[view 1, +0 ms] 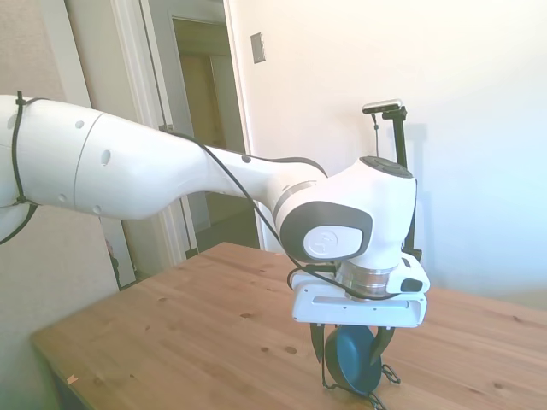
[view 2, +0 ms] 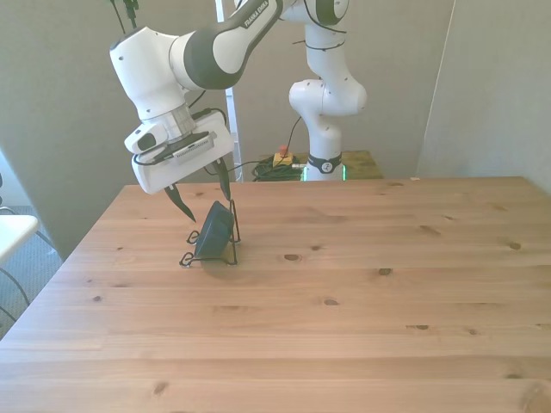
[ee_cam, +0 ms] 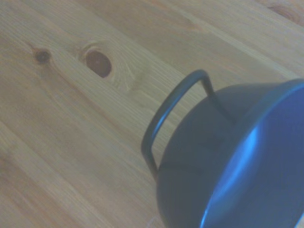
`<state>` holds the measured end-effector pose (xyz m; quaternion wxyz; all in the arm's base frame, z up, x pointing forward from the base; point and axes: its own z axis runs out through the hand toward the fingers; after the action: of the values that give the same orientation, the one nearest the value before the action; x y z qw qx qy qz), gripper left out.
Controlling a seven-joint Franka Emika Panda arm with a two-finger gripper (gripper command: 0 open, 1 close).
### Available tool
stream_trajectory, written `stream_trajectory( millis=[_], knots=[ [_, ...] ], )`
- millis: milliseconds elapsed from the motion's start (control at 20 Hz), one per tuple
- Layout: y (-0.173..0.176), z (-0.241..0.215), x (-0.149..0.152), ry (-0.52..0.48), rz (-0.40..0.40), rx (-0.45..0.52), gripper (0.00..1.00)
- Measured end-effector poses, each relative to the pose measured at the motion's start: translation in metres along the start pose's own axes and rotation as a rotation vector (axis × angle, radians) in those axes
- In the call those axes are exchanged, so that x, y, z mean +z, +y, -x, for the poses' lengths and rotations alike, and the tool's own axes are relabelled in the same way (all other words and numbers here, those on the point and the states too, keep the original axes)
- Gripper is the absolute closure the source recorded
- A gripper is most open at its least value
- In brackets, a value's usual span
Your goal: Unload the bowl
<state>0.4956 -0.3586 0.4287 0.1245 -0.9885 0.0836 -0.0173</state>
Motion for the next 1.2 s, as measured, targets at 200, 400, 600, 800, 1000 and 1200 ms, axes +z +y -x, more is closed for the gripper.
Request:
stream_trajectory(
  millis=[200, 400, 600, 800, 1000, 1200],
  knots=[
    [0.0, 0.001, 0.001, -0.022, -0.01, -0.01, 1.0],
    [0.001, -0.003, 0.002, -0.05, -0.019, -0.015, 1.0],
    [0.004, -0.011, 0.003, -0.08, -0.02, -0.022, 1.0],
    [0.008, -0.016, 0.003, -0.097, -0.024, -0.021, 1.0],
    [0.009, -0.017, 0.002, -0.108, -0.03, -0.022, 1.0],
    [0.008, -0.017, 0.001, -0.112, -0.032, -0.023, 1.0]
  ],
)
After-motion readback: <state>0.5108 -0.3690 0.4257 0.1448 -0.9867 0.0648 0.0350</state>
